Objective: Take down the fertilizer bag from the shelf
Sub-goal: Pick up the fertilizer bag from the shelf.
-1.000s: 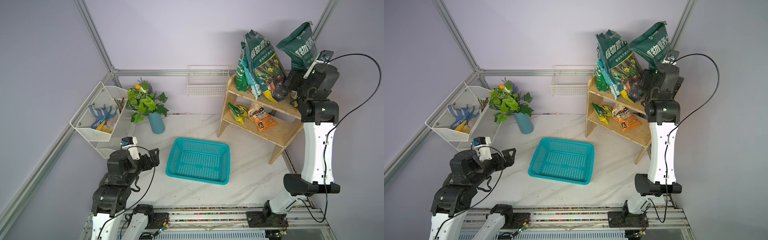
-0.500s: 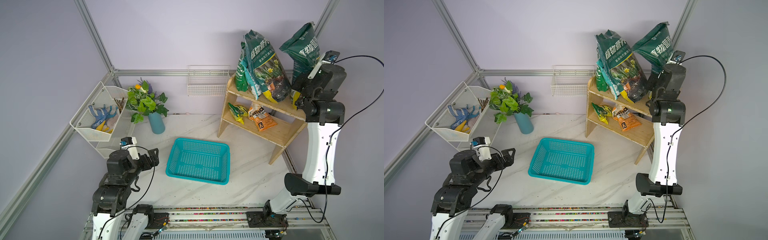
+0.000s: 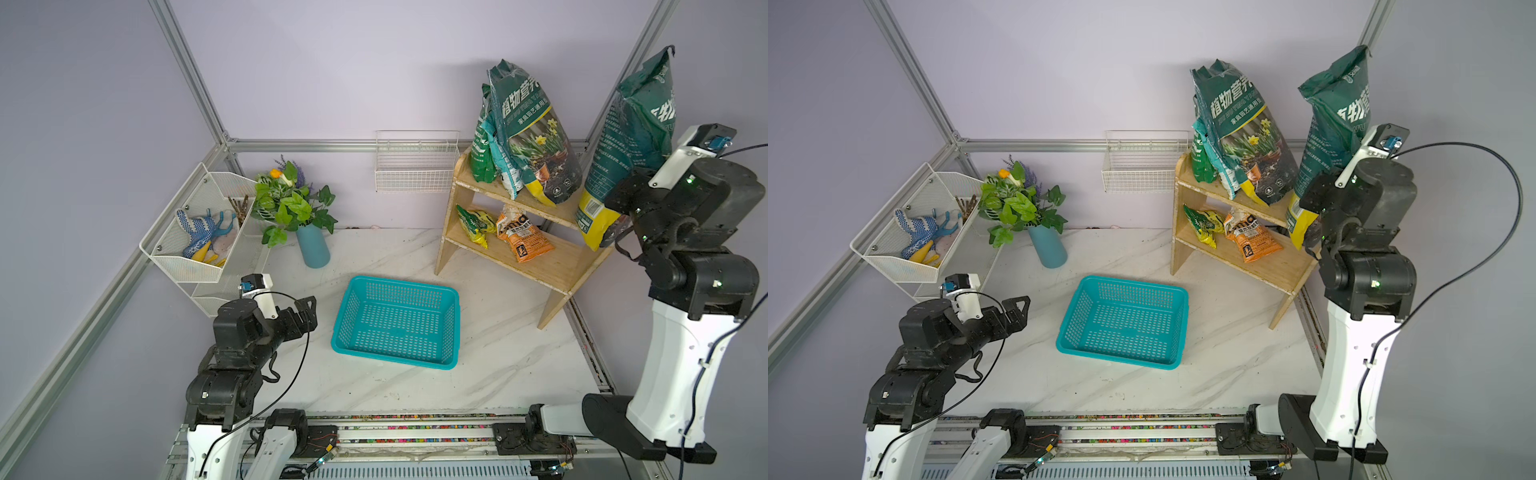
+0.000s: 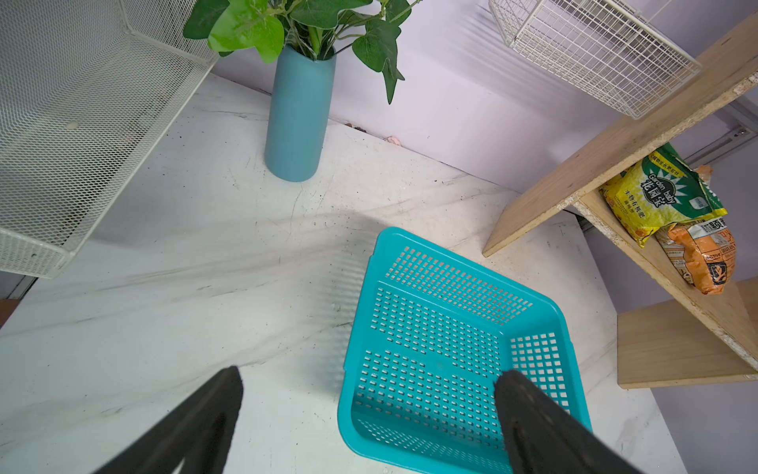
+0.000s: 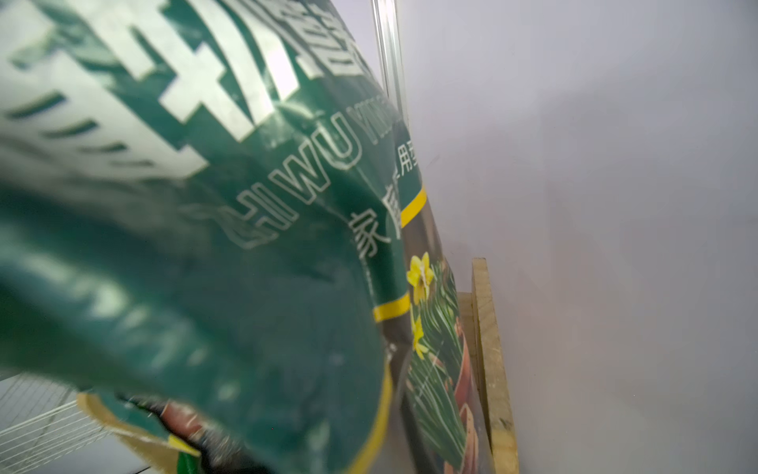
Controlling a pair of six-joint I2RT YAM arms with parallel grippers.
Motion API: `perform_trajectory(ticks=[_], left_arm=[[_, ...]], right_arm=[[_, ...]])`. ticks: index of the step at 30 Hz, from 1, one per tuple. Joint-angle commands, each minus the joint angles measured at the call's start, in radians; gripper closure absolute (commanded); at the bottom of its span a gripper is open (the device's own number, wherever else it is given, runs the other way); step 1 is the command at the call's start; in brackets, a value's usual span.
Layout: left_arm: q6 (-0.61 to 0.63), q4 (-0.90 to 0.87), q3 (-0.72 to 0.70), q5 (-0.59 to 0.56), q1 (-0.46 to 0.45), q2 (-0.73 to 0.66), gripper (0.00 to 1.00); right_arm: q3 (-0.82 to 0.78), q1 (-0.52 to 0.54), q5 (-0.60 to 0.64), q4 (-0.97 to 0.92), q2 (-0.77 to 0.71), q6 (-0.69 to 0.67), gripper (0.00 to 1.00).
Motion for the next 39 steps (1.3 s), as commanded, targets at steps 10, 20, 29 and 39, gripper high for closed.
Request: perform_trajectory(ticks=[10, 20, 29, 39], left_arm=[[0.005, 0.015, -0.044, 0.019, 0.026, 0.005, 0.00], [0.004, 0.016, -0.044, 0.020, 0.037, 0.005, 0.00], [0.001, 0.018, -0.045, 0.033, 0.054, 0.006, 0.00], [-0.001, 0.019, -0.046, 0.042, 0.071, 0.010, 0.00]], right_arm=[[-0.059, 0.001, -0.333, 0.054, -0.274, 0.090, 1.00], [-0.245, -0.109, -0.671, 0.085, -0.407, 0.202, 1.00], [-0.423, -0.176, -0.890, 0.179, -0.447, 0.308, 1.00], [-0.478, -0.062, -0.885, 0.155, -0.370, 0.288, 1.00]])
